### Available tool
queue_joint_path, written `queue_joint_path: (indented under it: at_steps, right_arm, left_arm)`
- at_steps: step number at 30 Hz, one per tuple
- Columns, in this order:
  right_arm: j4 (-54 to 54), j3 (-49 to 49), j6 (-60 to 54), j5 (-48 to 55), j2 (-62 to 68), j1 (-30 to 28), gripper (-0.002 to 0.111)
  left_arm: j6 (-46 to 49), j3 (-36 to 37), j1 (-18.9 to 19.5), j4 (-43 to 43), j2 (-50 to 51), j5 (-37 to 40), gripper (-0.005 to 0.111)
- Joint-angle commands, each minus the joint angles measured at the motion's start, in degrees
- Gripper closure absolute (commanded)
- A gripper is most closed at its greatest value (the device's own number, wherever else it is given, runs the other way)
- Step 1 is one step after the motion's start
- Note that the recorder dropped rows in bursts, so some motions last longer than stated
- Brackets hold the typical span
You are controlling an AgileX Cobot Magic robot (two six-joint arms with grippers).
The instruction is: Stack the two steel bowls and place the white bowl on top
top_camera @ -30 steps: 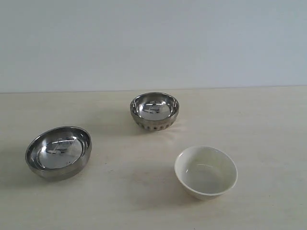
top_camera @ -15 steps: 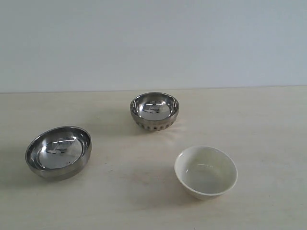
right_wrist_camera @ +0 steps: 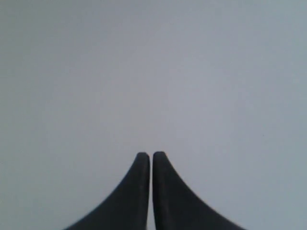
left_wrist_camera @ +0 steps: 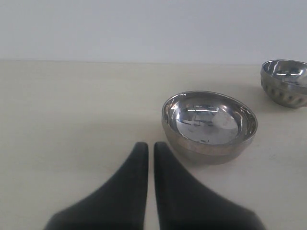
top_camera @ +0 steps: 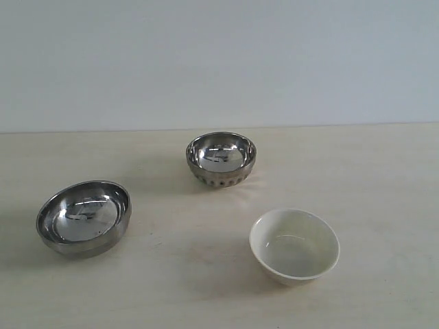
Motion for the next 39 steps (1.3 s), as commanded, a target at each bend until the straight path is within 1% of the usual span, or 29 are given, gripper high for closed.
queue_joint_path:
  at_steps: [1, 2, 3, 4, 5, 6, 7, 8, 9, 10, 11, 12, 13, 14, 15, 18, 20, 22, 23, 24, 25, 26, 28, 30, 34, 39]
  right_arm:
    - [-0.60, -7.21, 0.83, 7.95, -0.10, -0.31, 0.108]
    - [-2.79, -11.13, 3.50, 13.27, 0.60, -0.31, 0.108]
    - [-4.29, -12.79, 5.77, 15.06, 1.72, -0.31, 0.108]
    - [-10.22, -16.86, 11.26, 17.36, 4.74, -0.31, 0.108]
    - [-13.31, -18.65, 13.40, 17.26, 6.11, -0.31, 0.108]
    - [-20.98, -22.26, 19.27, 17.13, 9.99, -0.31, 0.108]
    - [-25.99, -25.09, 24.63, 17.24, 13.55, -0.31, 0.106]
    - [-29.32, -26.96, 27.51, 17.14, 15.92, -0.31, 0.101]
    - [-34.58, -30.02, 33.88, 17.13, 20.95, -0.31, 0.086]
    - [-37.42, -31.44, 37.82, 16.97, 23.60, -0.31, 0.078]
    - [-42.01, -33.46, 44.36, 15.65, 27.90, -0.31, 0.053]
    - [-44.87, -34.68, 48.88, 13.89, 31.20, -0.31, 0.035]
    - [-49.96, -36.68, 55.09, 10.49, 36.47, -0.18, 0.016]
    - [-53.24, -37.78, 58.70, 8.22, 39.45, 0.07, 0.008]
    - [-56.60, -39.01, 61.80, 5.96, 42.46, 0.23, 0.004]
    - [-65.09, -42.70, 72.54, 2.35, 51.81, 1.97, 0.004]
    - [-69.62, -45.00, 76.85, 1.96, 56.60, 3.70, 0.004]
    - [-73.49, -47.88, 77.11, 2.29, 62.89, 7.03, 0.004]
    - [-75.37, -50.14, 77.11, 4.52, 67.72, 10.55, 0.004]
    - [-75.88, -51.46, 77.11, 6.44, 70.73, 13.28, 0.004]
    - [-75.88, -53.15, 76.28, 10.84, 75.05, 17.67, 0.004]
    - [-75.88, -54.23, 75.88, 12.62, 76.50, 19.12, 0.004]
    - [-75.88, -56.39, 74.58, 16.03, 81.71, 23.88, 0.004]
    - [-75.88, -58.48, 73.71, 18.37, 85.94, 26.85, 0.004]
    - [-75.29, -62.43, 73.81, 22.24, 94.19, 30.70, 0.004]
    - [-73.93, -67.10, 74.18, 21.12, 102.78, 33.14, 0.004]
  left_arm:
    - [-0.27, 0.17, -0.29, 0.00, -0.18, -0.43, 0.103]
    - [-0.27, 0.17, -0.29, 0.00, -0.18, -0.43, 0.103]
    - [-0.27, 0.17, -0.29, 0.00, -0.18, -0.43, 0.103]
    - [-0.27, 0.17, -0.29, 0.00, -0.18, -0.43, 0.103]
    - [-0.27, 0.17, -0.29, 0.00, -0.18, -0.43, 0.103]
    - [-0.27, 0.17, -0.29, 0.00, -0.18, -0.43, 0.103]
    - [-0.27, 0.17, -0.29, 0.00, -0.18, -0.43, 0.103]
    - [-0.27, 0.17, -0.29, 0.00, -0.18, -0.43, 0.103]
    - [-0.27, 0.17, -0.29, 0.00, -0.18, -0.43, 0.103]
    - [-0.27, 0.17, -0.29, 0.00, -0.18, -0.43, 0.103]
    - [-0.27, 0.17, -0.29, 0.00, -0.18, -0.43, 0.103]
    - [-0.27, 0.17, -0.29, 0.00, -0.18, -0.43, 0.103]
    - [-0.27, 0.17, -0.29, 0.00, -0.18, -0.43, 0.103]
    - [-0.27, 0.17, -0.29, 0.00, -0.18, -0.43, 0.103]
    - [-0.27, 0.17, -0.29, 0.00, -0.18, -0.43, 0.103]
    - [-0.27, 0.17, -0.29, 0.00, -0.18, -0.43, 0.103]
    - [-0.27, 0.17, -0.29, 0.00, -0.18, -0.43, 0.103]
    - [-0.27, 0.17, -0.29, 0.00, -0.18, -0.43, 0.103]
    - [-0.27, 0.17, -0.29, 0.00, -0.18, -0.43, 0.103]
    - [-0.27, 0.17, -0.29, 0.00, -0.18, -0.43, 0.103]
    - [-0.27, 0.17, -0.29, 0.00, -0.18, -0.43, 0.103]
    - [-0.27, 0.17, -0.29, 0.00, -0.18, -0.43, 0.103]
    - [-0.27, 0.17, -0.29, 0.00, -0.18, -0.43, 0.103]
    - [-0.27, 0.17, -0.29, 0.00, -0.18, -0.43, 0.103]
    - [-0.27, 0.17, -0.29, 0.00, -0.18, -0.43, 0.103]
    - [-0.27, 0.17, -0.29, 0.00, -0.18, -0.43, 0.103]
